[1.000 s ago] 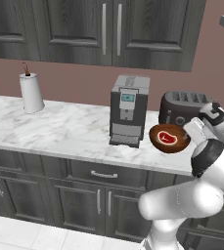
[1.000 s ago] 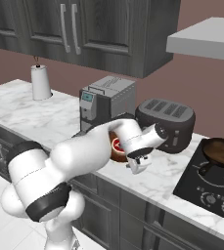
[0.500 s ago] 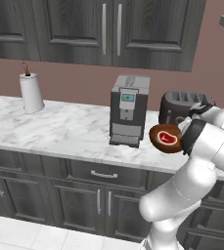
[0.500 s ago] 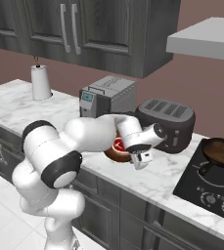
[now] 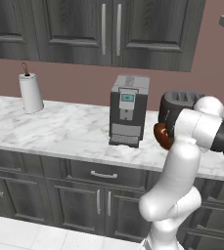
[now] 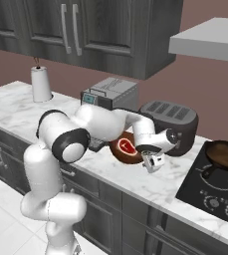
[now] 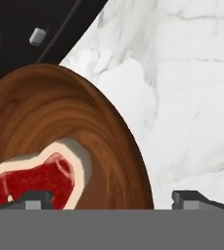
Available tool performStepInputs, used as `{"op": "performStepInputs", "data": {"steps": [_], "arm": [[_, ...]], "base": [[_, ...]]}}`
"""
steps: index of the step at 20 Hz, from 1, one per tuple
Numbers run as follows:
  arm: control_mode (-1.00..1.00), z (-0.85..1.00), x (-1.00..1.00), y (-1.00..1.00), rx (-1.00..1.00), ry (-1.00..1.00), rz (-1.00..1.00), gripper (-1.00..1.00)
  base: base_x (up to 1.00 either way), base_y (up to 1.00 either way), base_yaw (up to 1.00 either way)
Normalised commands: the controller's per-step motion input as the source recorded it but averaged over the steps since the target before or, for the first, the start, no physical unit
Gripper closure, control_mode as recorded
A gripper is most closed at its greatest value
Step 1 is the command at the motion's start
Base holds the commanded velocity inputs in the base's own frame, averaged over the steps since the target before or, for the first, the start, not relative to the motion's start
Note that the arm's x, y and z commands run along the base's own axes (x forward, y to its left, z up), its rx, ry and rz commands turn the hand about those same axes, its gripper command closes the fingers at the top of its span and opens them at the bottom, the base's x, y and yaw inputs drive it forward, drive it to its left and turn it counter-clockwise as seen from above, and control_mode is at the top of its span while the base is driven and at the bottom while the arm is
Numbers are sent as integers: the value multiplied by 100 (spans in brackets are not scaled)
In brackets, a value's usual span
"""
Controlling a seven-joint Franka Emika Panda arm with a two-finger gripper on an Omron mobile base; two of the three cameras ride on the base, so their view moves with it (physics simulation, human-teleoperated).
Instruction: Place one of the steaks on the plate and the other in the bowl. Then place the bowl in the fridge.
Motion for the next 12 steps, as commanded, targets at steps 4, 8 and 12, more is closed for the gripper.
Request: {"op": "performStepInputs", "data": {"steps": [4,8,12], "arm": [[-100,-10,16,0,0,0,0,100],[-100,-1,-6,47,-4,-1,0,100],[-100,-7,-6,78,-11,0,0,100]], "base": [[0,0,0],[0,0,0],[0,0,0]]}}
